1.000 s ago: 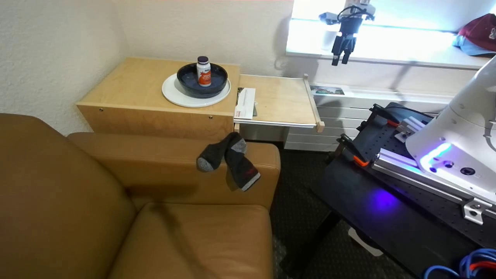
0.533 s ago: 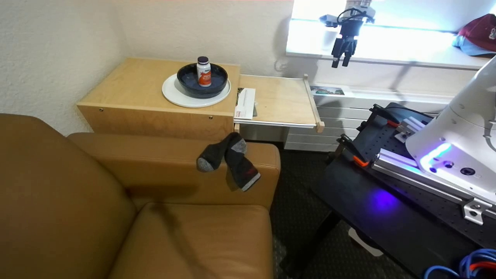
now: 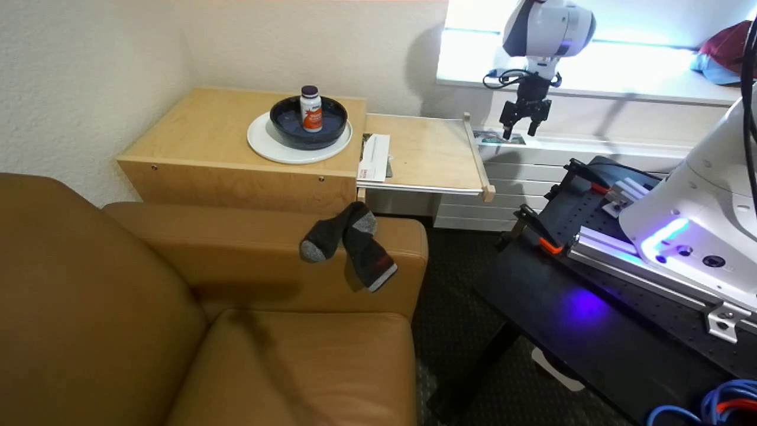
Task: Place the white bottle in the black bowl on top of the night stand, place the lemon in the white mug on the window sill, close the open drawer on the nightstand
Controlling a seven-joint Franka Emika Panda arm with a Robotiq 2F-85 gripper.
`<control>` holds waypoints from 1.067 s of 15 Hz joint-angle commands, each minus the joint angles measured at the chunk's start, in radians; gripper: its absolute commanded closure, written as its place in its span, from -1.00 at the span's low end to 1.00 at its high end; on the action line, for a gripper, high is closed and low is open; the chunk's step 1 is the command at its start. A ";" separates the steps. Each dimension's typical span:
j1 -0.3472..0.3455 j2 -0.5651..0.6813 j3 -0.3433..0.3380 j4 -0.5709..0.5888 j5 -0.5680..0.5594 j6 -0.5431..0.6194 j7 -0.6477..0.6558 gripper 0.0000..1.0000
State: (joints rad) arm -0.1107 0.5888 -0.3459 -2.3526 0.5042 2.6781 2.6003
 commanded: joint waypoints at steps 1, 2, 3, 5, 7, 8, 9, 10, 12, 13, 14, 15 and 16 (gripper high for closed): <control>0.068 0.132 0.002 0.033 0.258 0.153 -0.001 -1.00; 0.069 0.148 0.019 0.046 0.307 0.159 -0.001 -1.00; 0.072 0.160 0.025 0.057 0.338 0.152 -0.002 -1.00; 0.071 0.150 0.022 0.037 0.299 0.142 0.000 -1.00; 0.076 0.160 0.025 0.048 0.311 0.144 0.003 -1.00; 0.092 0.182 0.014 0.063 0.326 0.152 0.003 -1.00; 0.109 0.201 0.003 0.073 0.344 0.148 0.003 -1.00; 0.126 0.222 -0.004 0.085 0.361 0.147 0.003 -1.00; 0.131 0.240 0.013 0.092 0.378 0.168 0.003 -1.00; 0.147 0.248 0.015 0.098 0.391 0.181 0.003 -1.00; 0.163 0.255 0.018 0.102 0.407 0.194 0.003 -1.00; 0.175 0.254 0.023 0.108 0.417 0.209 0.003 -1.00; 0.190 0.250 0.029 0.111 0.425 0.228 0.003 -1.00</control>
State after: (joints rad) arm 0.0387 0.8277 -0.3287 -2.2621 0.8850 2.8496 2.6034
